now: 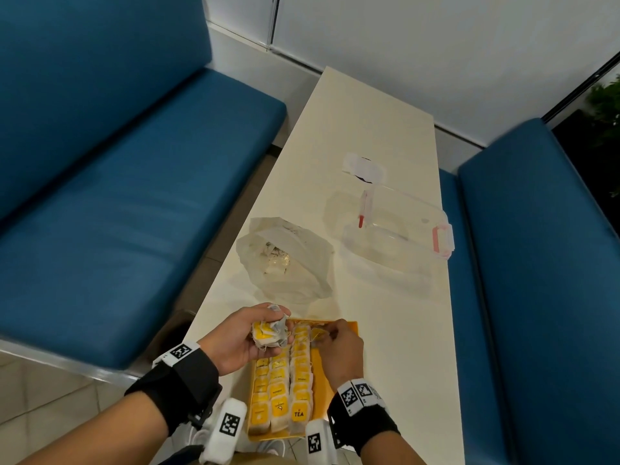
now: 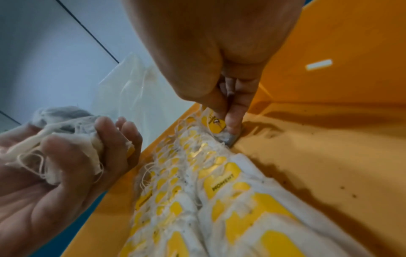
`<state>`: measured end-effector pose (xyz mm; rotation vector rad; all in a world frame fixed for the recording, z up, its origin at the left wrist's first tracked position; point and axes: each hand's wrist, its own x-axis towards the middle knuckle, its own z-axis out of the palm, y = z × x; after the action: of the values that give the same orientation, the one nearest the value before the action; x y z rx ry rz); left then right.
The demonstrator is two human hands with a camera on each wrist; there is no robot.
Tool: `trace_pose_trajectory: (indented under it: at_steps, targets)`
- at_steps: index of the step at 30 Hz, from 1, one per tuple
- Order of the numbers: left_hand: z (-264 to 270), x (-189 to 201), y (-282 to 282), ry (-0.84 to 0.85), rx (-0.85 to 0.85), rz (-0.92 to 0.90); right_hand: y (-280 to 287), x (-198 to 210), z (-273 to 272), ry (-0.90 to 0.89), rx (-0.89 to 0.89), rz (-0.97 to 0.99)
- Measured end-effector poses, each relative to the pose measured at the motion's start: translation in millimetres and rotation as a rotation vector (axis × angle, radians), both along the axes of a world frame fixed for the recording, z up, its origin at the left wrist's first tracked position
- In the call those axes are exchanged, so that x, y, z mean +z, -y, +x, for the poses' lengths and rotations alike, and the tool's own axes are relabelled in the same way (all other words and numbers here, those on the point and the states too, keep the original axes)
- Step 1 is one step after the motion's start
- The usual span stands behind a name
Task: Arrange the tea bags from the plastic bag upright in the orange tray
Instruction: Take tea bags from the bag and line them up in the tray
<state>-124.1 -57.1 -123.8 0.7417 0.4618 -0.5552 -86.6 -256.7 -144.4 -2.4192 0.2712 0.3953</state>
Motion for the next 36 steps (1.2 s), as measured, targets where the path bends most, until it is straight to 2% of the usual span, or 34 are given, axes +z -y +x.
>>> trace_pose_trajectory:
  at_steps: [7, 15, 19, 29, 36]
  targets:
    - [0.9, -2.6, -1.6, 0.000, -0.014, 0.003, 0.0, -18.0, 0.3, -0.023, -0.163, 0.084]
    - [3.0, -5.3, -2.2, 0.003, -0.029, -0.002, 4.6, -12.8, 0.1, -0.061, -0.215, 0.176]
    - [3.3, -7.5, -2.5, 0.008, -0.031, -0.004, 8.3, -13.7, 1.5, -0.062, -0.195, 0.171]
    - [7.1, -11.7, -2.0, 0.013, -0.043, -0.001, 5.0, -9.7, 11.9, -0.192, -0.151, 0.133]
    - [9.2, -11.3, -1.8, 0.025, -0.047, 0.007, 0.2, -10.7, 10.0, -0.163, -0.109, 0.100]
